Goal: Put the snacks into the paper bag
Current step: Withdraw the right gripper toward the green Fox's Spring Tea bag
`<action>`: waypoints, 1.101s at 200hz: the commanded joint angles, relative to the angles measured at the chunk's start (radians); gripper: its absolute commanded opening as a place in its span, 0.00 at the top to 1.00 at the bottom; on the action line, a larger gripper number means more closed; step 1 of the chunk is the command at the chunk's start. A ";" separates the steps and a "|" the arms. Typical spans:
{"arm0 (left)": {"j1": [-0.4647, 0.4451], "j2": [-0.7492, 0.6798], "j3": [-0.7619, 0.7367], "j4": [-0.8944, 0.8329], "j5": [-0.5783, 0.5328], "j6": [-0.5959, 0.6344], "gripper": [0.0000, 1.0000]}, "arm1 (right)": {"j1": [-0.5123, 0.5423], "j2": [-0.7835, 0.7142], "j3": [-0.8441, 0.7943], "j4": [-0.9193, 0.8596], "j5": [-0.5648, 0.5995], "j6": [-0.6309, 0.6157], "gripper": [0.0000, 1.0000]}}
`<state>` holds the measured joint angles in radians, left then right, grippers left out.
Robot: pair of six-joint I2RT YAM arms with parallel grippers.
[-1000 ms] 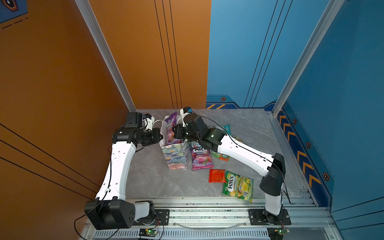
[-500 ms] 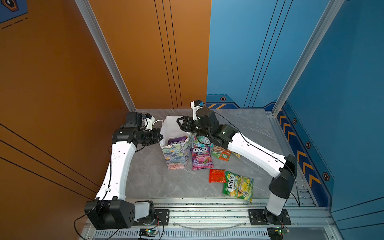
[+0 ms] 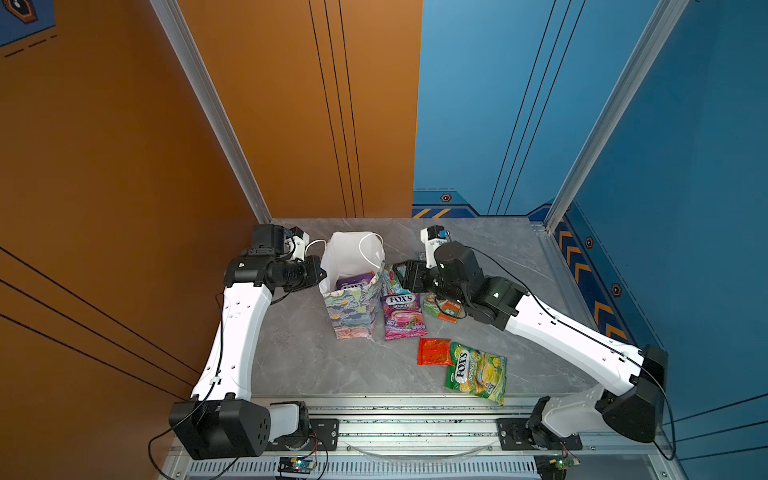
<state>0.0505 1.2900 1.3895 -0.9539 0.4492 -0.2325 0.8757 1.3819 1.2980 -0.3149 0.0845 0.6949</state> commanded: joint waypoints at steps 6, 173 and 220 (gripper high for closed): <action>0.001 -0.015 -0.002 0.012 0.019 -0.001 1.00 | -0.009 -0.131 -0.184 -0.132 0.140 0.072 0.30; 0.006 -0.017 0.001 0.023 0.024 -0.010 1.00 | -0.143 -0.737 -0.928 -0.478 0.133 0.577 0.09; 0.006 -0.017 0.003 0.023 0.026 -0.010 1.00 | -0.136 -0.721 -0.961 -0.466 0.136 0.595 0.11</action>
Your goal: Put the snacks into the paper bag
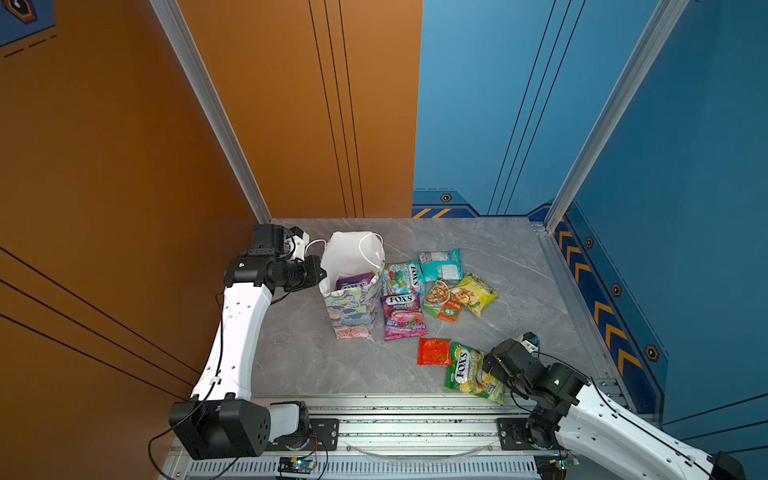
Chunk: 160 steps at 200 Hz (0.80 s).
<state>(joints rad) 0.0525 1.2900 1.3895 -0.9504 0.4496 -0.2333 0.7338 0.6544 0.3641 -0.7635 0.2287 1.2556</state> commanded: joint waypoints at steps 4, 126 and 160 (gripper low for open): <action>0.004 -0.017 0.002 0.020 0.026 -0.009 1.00 | 0.006 0.007 -0.033 -0.006 -0.015 0.036 0.11; 0.002 -0.011 0.009 0.024 0.035 -0.012 1.00 | 0.000 0.105 -0.063 0.324 -0.044 0.073 0.72; 0.003 -0.011 0.009 0.024 0.036 -0.012 1.00 | 0.000 0.158 -0.007 0.319 -0.021 0.020 0.88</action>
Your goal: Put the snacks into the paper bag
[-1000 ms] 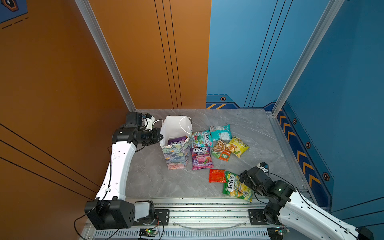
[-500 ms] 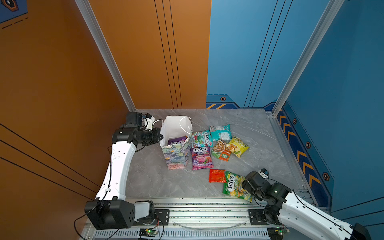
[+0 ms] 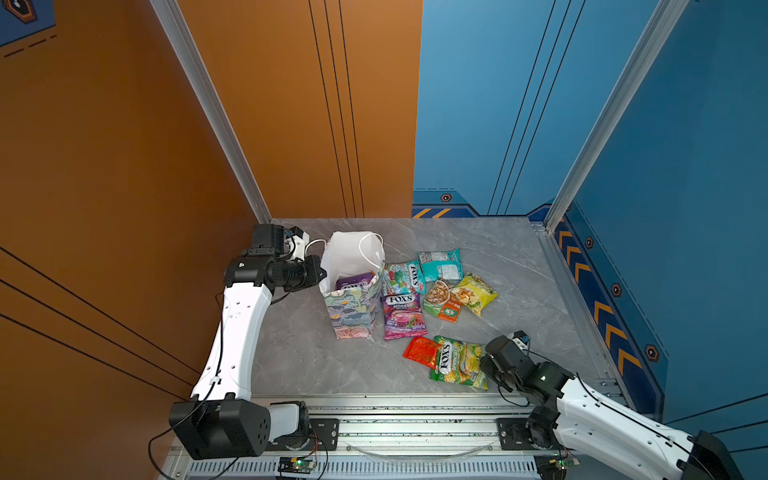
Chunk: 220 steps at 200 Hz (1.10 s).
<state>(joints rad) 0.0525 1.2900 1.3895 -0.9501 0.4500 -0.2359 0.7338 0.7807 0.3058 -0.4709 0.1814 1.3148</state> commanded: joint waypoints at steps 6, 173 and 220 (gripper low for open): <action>0.003 -0.011 0.008 0.023 0.035 -0.009 1.00 | -0.001 0.040 0.061 0.025 0.028 -0.048 0.91; 0.001 -0.014 0.004 0.028 0.043 -0.014 1.00 | -0.041 0.224 0.403 -0.062 0.053 -0.453 1.00; 0.000 -0.014 0.004 0.030 0.048 -0.017 1.00 | -0.089 0.471 0.570 -0.030 -0.055 -0.680 1.00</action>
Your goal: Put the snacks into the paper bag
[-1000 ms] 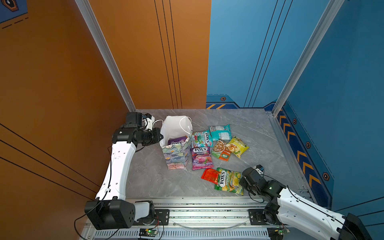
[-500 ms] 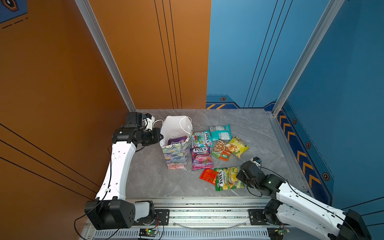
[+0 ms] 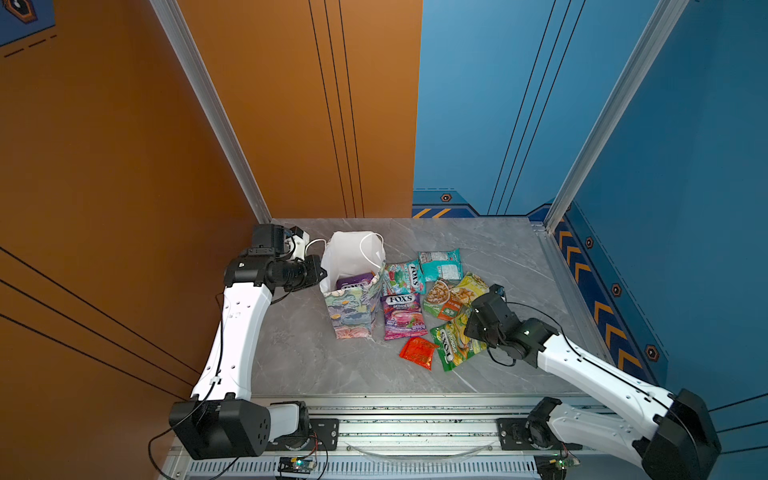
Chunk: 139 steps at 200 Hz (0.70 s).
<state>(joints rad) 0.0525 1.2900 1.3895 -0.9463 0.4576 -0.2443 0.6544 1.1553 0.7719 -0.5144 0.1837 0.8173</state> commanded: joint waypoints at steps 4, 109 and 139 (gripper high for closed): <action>0.000 -0.014 0.002 0.028 0.042 -0.010 1.00 | -0.012 0.117 0.122 0.011 -0.059 -0.200 1.00; -0.008 -0.013 -0.001 0.042 0.048 -0.023 1.00 | -0.163 0.124 0.173 0.100 -0.147 -0.153 0.40; -0.008 -0.013 -0.001 0.043 0.046 -0.020 1.00 | -0.167 -0.041 -0.047 0.171 -0.200 0.032 0.39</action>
<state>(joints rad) 0.0513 1.2903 1.3895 -0.9382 0.4690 -0.2592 0.4911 1.2304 0.8822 -0.3973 0.0486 0.6617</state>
